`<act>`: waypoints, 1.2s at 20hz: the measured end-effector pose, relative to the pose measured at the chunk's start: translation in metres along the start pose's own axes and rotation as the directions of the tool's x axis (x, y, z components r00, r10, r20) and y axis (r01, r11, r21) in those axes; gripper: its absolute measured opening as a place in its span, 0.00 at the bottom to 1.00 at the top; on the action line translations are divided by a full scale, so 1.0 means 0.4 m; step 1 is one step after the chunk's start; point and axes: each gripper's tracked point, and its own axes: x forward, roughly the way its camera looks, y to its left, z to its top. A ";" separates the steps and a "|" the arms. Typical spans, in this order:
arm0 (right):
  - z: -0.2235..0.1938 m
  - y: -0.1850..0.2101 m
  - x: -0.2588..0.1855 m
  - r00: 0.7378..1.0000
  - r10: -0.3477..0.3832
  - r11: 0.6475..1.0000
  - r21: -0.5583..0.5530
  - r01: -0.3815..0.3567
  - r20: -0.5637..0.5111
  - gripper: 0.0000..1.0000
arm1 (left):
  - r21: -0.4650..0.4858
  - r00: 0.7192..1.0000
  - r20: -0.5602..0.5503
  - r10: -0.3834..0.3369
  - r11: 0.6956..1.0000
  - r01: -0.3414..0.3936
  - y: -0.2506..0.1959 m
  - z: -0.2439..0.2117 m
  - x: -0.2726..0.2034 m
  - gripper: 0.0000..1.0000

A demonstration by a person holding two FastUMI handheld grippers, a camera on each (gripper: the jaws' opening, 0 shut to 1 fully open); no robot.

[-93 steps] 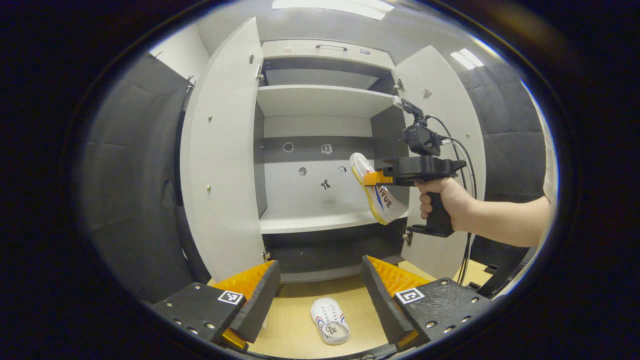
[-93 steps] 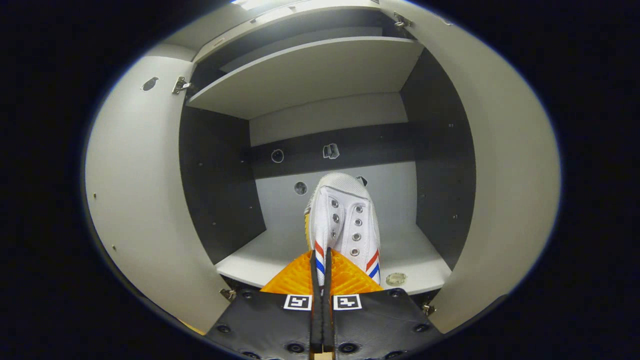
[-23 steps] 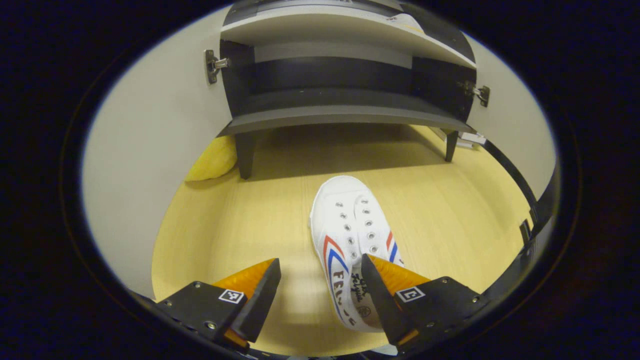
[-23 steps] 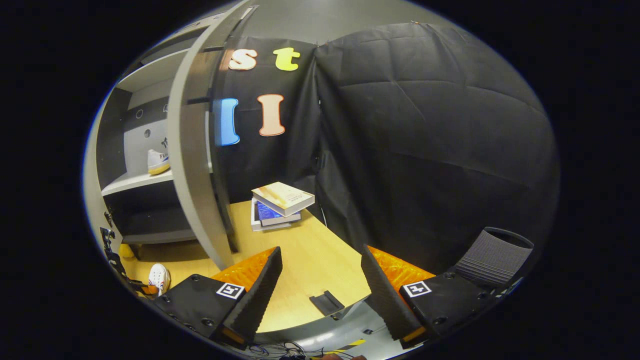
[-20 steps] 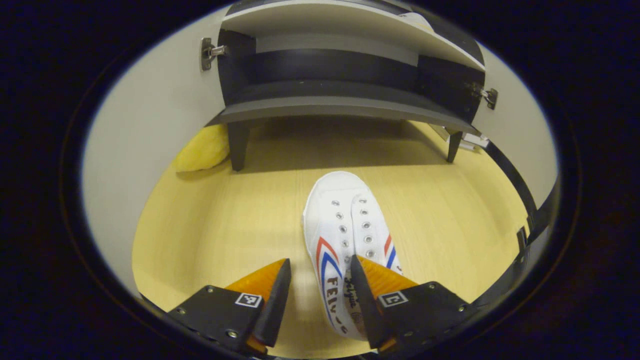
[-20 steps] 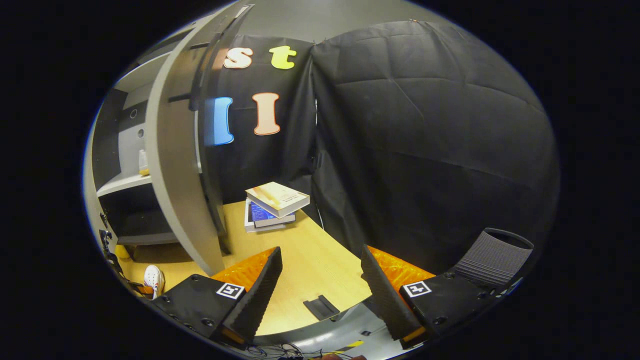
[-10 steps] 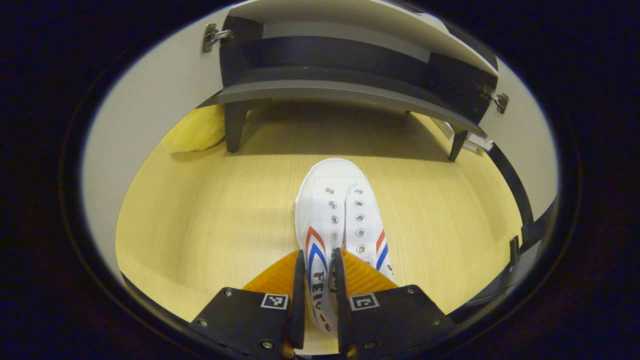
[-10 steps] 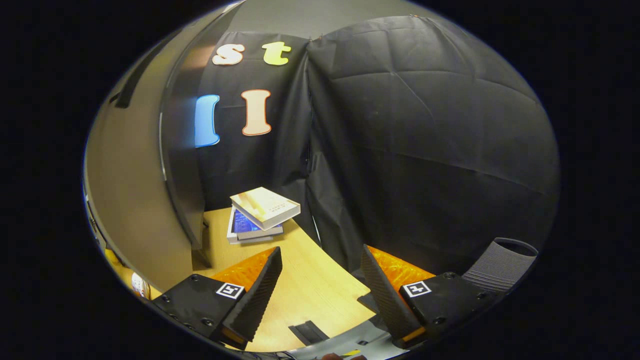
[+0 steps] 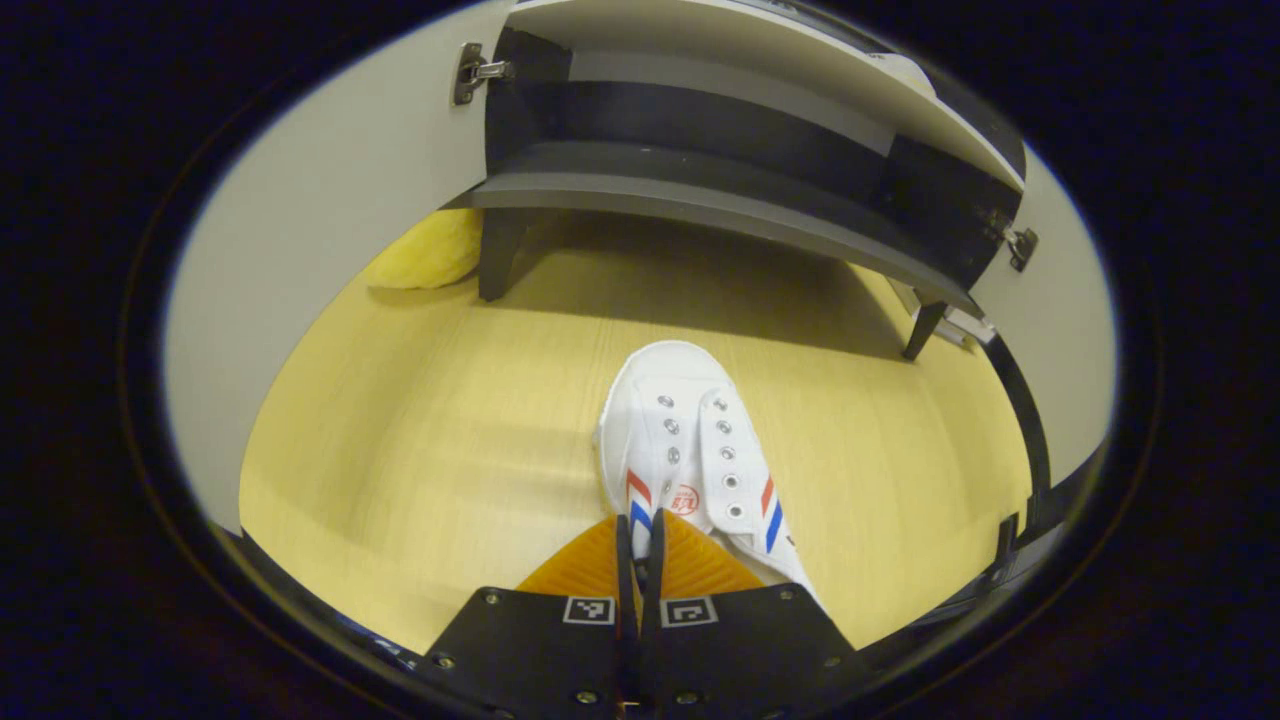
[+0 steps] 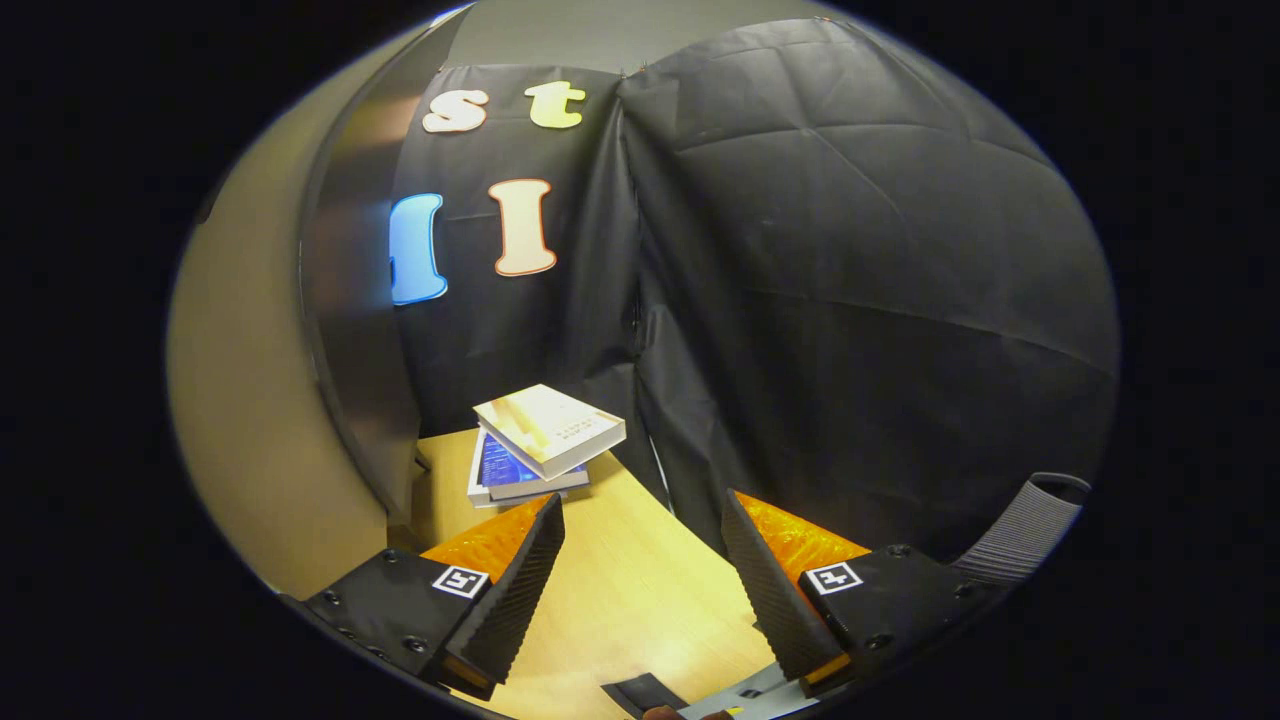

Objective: Grab one shoe with the right hand and put it into the shoe cabinet, grab the other shoe with the left hand and put it into the shoe cabinet; then close the right door with the right hand and the left door with the left hand.

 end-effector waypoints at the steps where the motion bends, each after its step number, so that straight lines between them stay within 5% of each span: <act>1: -0.003 0.009 0.003 1.000 0.008 1.000 -0.007 -0.008 -0.004 0.94 | 0.005 1.000 0.011 -0.003 1.000 0.003 0.005 0.014 -0.006 0.02; 10: 0.019 0.004 0.027 1.000 0.002 1.000 -0.013 -0.002 0.015 0.99 | -0.009 0.963 0.260 -0.068 0.997 0.073 0.039 0.160 -0.131 0.01; 21: 0.009 -0.002 0.030 1.000 -0.014 0.999 0.036 0.014 0.011 0.99 | 0.121 0.812 0.550 -0.195 0.981 0.153 0.034 0.158 -0.100 0.01; 24: 0.001 0.000 0.026 1.000 -0.014 0.999 0.044 0.014 0.009 0.94 | 0.114 0.795 0.577 -0.186 0.982 0.147 0.027 0.161 -0.110 0.01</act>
